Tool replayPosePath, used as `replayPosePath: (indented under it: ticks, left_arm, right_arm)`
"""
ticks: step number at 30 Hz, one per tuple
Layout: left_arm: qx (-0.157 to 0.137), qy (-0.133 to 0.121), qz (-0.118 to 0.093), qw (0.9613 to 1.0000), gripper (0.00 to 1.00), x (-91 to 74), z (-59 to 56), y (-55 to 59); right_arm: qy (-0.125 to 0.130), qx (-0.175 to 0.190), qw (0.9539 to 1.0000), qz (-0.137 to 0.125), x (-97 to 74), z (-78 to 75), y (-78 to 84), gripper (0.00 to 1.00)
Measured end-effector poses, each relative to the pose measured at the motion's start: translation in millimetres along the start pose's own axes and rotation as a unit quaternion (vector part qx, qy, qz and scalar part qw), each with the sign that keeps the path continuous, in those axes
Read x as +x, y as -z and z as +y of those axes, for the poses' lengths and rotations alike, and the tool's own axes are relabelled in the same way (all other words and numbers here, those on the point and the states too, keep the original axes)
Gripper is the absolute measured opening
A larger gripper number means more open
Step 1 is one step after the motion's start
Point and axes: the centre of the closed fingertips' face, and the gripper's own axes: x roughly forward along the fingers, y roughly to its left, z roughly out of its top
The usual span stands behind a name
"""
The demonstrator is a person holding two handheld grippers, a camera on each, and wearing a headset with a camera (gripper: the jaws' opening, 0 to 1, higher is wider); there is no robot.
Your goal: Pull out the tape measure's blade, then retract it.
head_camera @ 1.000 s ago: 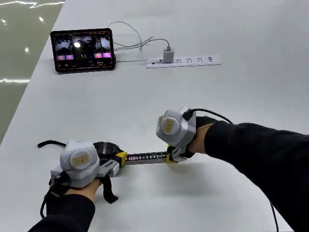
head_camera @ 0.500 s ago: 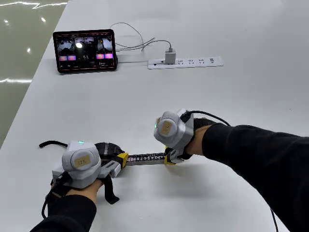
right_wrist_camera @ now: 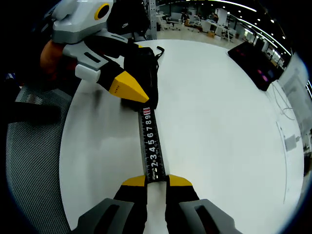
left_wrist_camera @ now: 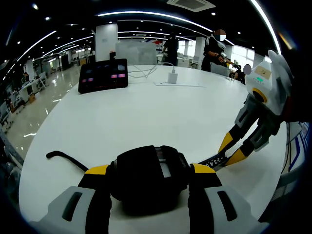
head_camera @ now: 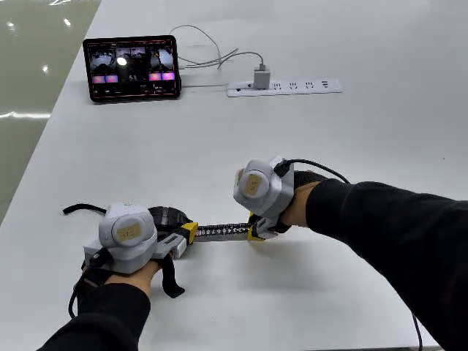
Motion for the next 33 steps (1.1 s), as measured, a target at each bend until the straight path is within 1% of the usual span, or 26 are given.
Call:
replayPosePath:
  ticks: [3, 19, 25, 27, 29, 33]
  left_arm:
    - [-0.003, 0.001, -0.003, 1.0, 0.58, -0.4, 0.0, 0.1]
    - [-0.004, 0.002, -0.002, 1.0, 0.58, -1.1, -0.1, 0.4]
    - [-0.007, 0.004, -0.002, 1.0, 0.58, -1.2, 0.4, 0.3]
    - [-0.011, 0.005, -0.005, 0.9999, 0.58, -1.7, 0.5, 0.3]
    - [-0.012, 0.006, -0.007, 0.9999, 0.58, -2.1, 0.8, 0.4]
    - [-0.013, 0.008, -0.004, 0.9999, 0.58, -2.7, -0.1, 0.2]
  right_arm:
    - [-0.001, 0.007, 1.0, -0.004, 0.8, 0.0, -1.8, 0.09]
    - [0.004, 0.005, 0.9999, -0.013, 4.8, 0.5, -11.0, 0.09]
    - [0.001, 0.007, 0.9998, -0.017, 5.9, 0.3, -13.8, 0.09]
    - [0.001, 0.014, 0.9997, -0.018, 6.3, 0.0, -14.7, 0.09]
    - [0.0, 0.013, 0.9997, -0.02, 6.7, 0.3, -15.3, 0.09]
    - [-0.001, 0.013, 0.9996, -0.024, 7.2, 0.5, -17.1, 0.09]
